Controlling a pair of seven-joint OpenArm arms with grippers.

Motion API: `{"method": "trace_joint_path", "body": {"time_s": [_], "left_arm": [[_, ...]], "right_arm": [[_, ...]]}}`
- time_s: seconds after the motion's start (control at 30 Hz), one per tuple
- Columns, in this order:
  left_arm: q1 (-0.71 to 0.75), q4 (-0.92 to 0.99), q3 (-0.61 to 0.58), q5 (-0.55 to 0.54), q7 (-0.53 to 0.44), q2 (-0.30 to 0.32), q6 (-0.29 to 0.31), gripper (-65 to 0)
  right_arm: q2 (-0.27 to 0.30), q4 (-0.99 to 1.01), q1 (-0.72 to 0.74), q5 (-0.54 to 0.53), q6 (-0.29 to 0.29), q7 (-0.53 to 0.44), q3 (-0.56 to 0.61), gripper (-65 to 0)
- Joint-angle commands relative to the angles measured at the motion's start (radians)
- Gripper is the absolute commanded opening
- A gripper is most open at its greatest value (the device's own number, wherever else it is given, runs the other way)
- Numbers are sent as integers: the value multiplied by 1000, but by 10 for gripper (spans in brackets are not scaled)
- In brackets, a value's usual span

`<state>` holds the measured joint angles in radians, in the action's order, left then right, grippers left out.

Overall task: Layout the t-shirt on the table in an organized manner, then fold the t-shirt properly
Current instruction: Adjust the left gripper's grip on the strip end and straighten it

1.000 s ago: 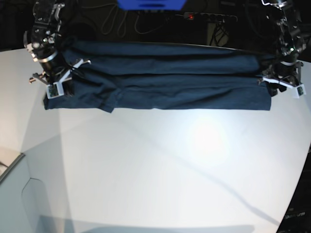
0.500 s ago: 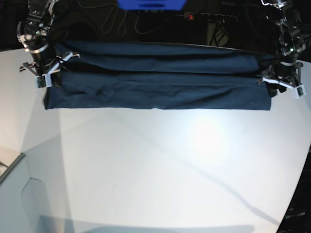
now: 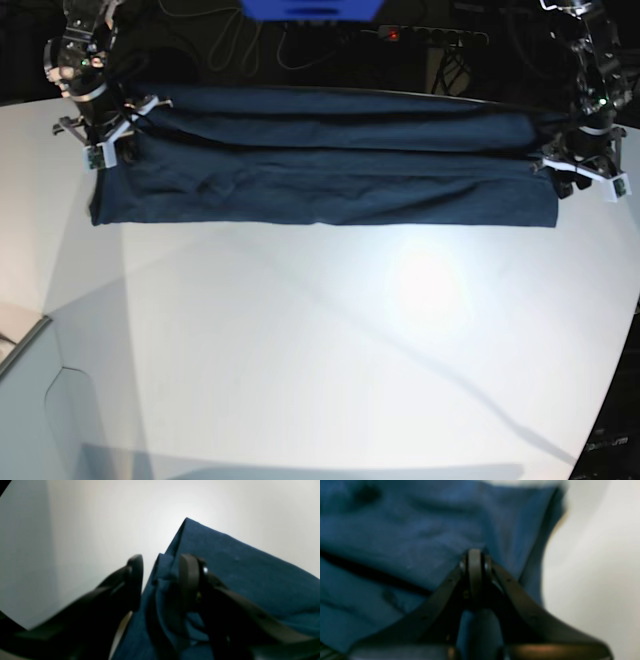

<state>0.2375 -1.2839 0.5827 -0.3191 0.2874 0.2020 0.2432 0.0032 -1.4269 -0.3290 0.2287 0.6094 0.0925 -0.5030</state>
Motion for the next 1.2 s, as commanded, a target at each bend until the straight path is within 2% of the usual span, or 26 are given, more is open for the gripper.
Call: {"method": "trace_joint_path", "body": {"time_s": [0.0, 0.27, 0.33, 0.43, 0.53, 0.63, 1.17], "left_arm": [[-2, -20, 6, -7, -21, 17, 3, -415], [10, -63, 7, -8, -18, 17, 3, -407], [13, -90, 7, -8, 11, 17, 3, -336], [13, -122, 7, -8, 82, 17, 5, -163], [13, -125, 7, -8, 94, 17, 5, -79], [23, -113, 7, -8, 92, 17, 5, -74], [30, -7, 3, -7, 92, 9, 5, -73]], "right_arm": [[11, -4, 14, -13, 4, -23, -1, -650], [34, 67, 23, -12, 4, -18, -1, -650], [34, 67, 23, -12, 4, -18, -1, -638], [33, 67, 23, -12, 4, -18, -1, -565], [28, 67, 23, -12, 4, -18, -1, -508], [28, 67, 23, -12, 4, -21, -1, -486], [25, 70, 44, -12, 4, -18, -4, -488]]}}
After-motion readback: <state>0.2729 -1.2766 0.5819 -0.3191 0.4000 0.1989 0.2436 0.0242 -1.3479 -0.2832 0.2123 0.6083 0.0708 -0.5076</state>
